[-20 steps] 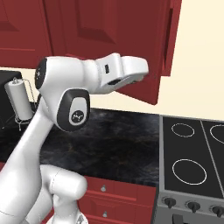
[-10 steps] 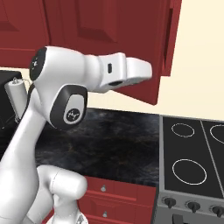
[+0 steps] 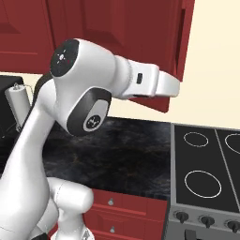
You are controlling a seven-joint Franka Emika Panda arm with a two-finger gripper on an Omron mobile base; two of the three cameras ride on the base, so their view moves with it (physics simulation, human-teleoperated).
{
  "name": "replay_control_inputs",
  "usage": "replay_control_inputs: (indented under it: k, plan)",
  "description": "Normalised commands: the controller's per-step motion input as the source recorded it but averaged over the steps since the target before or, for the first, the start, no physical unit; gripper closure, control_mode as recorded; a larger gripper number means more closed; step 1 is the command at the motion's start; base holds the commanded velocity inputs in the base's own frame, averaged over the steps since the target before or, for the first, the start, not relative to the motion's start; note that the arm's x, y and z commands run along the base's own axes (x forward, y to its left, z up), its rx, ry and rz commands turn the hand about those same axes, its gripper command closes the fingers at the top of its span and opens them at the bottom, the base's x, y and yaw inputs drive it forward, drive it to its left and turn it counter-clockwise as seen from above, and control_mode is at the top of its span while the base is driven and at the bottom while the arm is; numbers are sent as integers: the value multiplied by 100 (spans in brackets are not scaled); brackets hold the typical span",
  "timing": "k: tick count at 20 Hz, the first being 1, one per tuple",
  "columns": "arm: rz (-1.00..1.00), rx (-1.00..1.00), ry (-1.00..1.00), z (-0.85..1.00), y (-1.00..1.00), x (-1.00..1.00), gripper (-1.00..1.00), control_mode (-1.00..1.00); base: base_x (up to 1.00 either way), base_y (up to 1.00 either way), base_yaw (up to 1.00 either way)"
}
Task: Open the cabinet, pick the kettle from the cabinet, and place it in the sink.
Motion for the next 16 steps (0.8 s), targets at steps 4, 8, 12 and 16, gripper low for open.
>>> replay_control_inputs:
  k: [4, 8, 12, 16]
  plan:
    - [0, 32, -13, -10, -23, 1, -100, -100, 0, 0, 0]
    - [0, 31, -12, -9, -30, 0, -100, -100, 0, 0, 0]
    - [0, 33, -17, -11, -34, -1, -100, -100, 0, 0, 0]
    - [0, 28, -12, -17, -29, 1, -100, -100, 0, 0, 0]
